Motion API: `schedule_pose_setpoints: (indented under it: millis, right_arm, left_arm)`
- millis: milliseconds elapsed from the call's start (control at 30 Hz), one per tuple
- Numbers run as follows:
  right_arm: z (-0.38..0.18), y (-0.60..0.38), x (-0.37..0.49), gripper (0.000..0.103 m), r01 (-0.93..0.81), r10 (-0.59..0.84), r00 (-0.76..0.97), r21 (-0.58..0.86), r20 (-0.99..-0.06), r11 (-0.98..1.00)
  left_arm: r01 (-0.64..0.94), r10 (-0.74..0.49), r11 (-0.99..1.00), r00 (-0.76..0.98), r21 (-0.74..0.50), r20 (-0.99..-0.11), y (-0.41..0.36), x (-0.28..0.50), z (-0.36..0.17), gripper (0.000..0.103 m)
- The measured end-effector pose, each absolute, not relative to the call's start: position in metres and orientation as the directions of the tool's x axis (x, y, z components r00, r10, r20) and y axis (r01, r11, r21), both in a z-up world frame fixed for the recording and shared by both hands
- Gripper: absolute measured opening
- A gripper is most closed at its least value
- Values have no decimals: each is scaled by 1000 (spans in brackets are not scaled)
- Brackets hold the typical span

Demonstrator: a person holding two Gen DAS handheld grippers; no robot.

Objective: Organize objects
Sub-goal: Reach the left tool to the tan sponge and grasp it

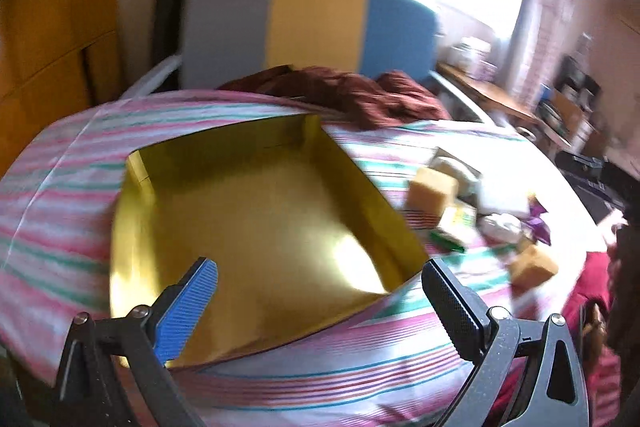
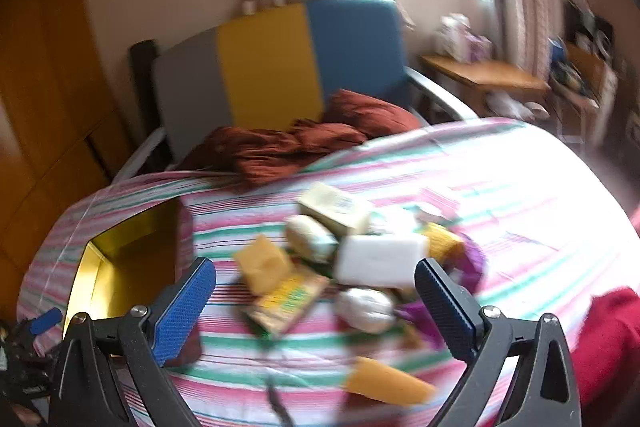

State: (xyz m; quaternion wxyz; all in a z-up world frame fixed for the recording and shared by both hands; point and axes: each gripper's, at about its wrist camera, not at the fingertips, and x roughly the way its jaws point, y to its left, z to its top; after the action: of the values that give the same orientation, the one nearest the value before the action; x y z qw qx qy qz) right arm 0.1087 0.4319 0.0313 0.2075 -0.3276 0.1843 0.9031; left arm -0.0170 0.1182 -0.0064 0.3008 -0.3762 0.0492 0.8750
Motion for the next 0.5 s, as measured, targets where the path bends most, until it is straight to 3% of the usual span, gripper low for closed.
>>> schedule_pose_setpoints:
  millis: [167, 500]
  right_arm:
    - [28, 468, 141, 102, -573, 264, -649, 230, -714, -786]
    - [32, 496, 186, 102, -626, 294, -640, 259, -710, -736]
  left_arm:
    - [-704, 572, -699, -443, -127, -690, 168, -6, -5, 103]
    - [-916, 675, -389, -207, -102, -709, 279, 37, -19, 100]
